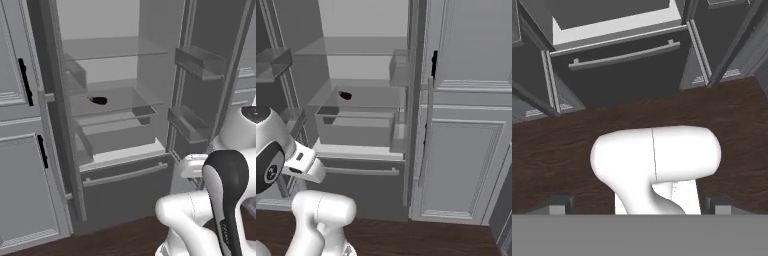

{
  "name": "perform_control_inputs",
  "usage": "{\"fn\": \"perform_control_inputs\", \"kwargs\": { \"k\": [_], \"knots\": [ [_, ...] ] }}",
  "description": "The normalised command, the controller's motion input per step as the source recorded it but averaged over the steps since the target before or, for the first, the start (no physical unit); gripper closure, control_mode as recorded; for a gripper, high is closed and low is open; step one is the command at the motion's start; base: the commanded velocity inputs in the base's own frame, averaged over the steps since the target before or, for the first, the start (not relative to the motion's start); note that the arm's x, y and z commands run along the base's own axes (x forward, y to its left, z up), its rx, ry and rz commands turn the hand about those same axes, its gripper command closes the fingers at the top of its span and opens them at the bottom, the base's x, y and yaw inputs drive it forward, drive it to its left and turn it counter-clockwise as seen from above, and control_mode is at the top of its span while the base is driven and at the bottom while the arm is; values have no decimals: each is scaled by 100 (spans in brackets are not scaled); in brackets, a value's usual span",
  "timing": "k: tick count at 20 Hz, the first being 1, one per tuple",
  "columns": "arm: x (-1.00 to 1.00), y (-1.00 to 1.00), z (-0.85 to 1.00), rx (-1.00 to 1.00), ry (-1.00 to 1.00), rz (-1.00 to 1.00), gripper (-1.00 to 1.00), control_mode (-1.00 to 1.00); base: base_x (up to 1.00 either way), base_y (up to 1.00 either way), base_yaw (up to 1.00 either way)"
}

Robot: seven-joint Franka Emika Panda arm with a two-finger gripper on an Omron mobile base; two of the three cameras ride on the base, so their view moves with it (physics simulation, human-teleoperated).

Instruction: Place one eggplant and one steak in each tupperware on the nearby counter, to pack two identical lunches.

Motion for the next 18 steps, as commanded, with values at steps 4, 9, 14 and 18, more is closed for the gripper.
{"fn": "perform_control_inputs", "kwargs": {
  "k": [4, 9, 14, 18],
  "knots": [
    [0, 0, 0, 0, 0, 0, -100, 100, 79, 22, 4],
    [0, 0, 0, 0, 0, 0, -100, 100, 80, 17, 15],
    [0, 0, 0, 0, 0, 0, -100, 100, 75, 38, 20],
    [0, 0, 0, 0, 0, 0, -100, 100, 55, 32, 24]
  ]
}}
